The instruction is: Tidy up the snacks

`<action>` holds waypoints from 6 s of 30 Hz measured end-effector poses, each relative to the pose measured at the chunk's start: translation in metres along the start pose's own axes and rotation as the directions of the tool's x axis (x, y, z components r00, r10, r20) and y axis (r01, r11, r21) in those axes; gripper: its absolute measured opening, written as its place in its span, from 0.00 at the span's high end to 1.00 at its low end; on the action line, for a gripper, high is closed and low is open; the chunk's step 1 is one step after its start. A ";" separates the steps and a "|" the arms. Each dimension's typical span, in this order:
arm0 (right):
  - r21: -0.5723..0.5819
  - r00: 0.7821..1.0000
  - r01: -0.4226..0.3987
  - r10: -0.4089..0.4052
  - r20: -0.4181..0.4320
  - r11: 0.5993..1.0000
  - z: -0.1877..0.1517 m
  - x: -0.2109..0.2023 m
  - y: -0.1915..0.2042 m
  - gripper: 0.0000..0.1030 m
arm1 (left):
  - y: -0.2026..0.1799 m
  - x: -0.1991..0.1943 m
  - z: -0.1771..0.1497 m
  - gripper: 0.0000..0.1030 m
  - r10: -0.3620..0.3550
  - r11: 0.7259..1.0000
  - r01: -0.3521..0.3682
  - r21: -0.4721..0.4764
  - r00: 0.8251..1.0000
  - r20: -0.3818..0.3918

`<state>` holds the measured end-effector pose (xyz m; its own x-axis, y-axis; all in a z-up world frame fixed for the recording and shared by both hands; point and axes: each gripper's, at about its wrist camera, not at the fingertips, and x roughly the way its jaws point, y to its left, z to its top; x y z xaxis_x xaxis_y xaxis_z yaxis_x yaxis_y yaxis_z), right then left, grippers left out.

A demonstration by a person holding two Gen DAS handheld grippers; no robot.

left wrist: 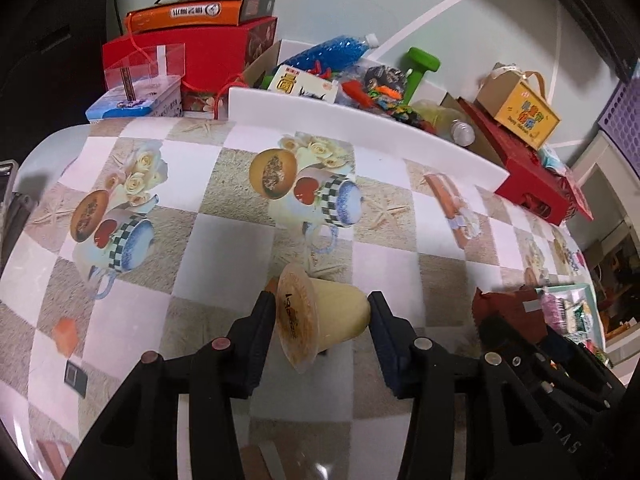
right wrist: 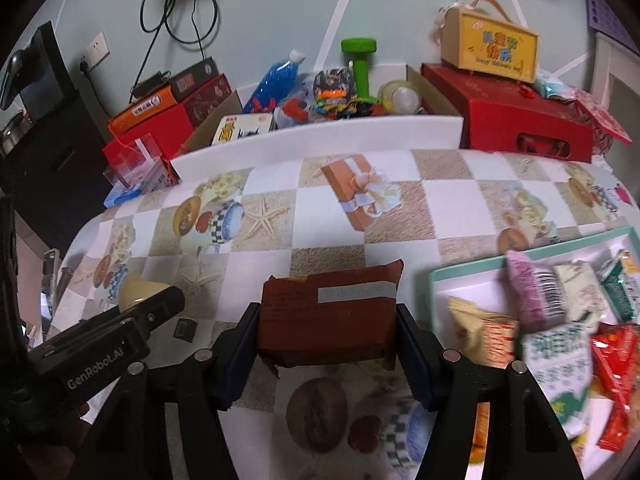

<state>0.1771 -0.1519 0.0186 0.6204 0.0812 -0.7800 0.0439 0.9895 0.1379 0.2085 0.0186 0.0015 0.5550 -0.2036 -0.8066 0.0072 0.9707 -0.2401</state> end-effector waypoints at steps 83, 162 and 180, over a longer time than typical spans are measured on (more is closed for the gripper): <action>0.348 0.982 0.188 -0.183 -0.048 0.918 -0.062 -0.109 -0.194 0.35 | -0.211 -0.022 -0.111 0.62 -0.304 0.813 0.367 0.453 0.930 -0.208; 0.131 0.976 0.204 -0.191 -0.101 0.970 -0.127 -0.112 -0.109 0.00 | -0.072 -0.052 -0.150 0.00 0.227 0.961 -0.218 0.173 0.973 -0.034; 0.163 0.974 0.211 -0.194 -0.113 0.964 -0.130 -0.112 -0.120 0.00 | -0.077 -0.049 -0.153 0.00 0.245 0.951 -0.233 0.203 0.969 -0.032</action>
<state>0.0007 -0.2642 0.0103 0.5073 -0.0990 -0.8561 0.3004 0.9514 0.0680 0.0534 -0.0662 -0.0235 0.5127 0.0360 -0.8578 0.0465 0.9965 0.0696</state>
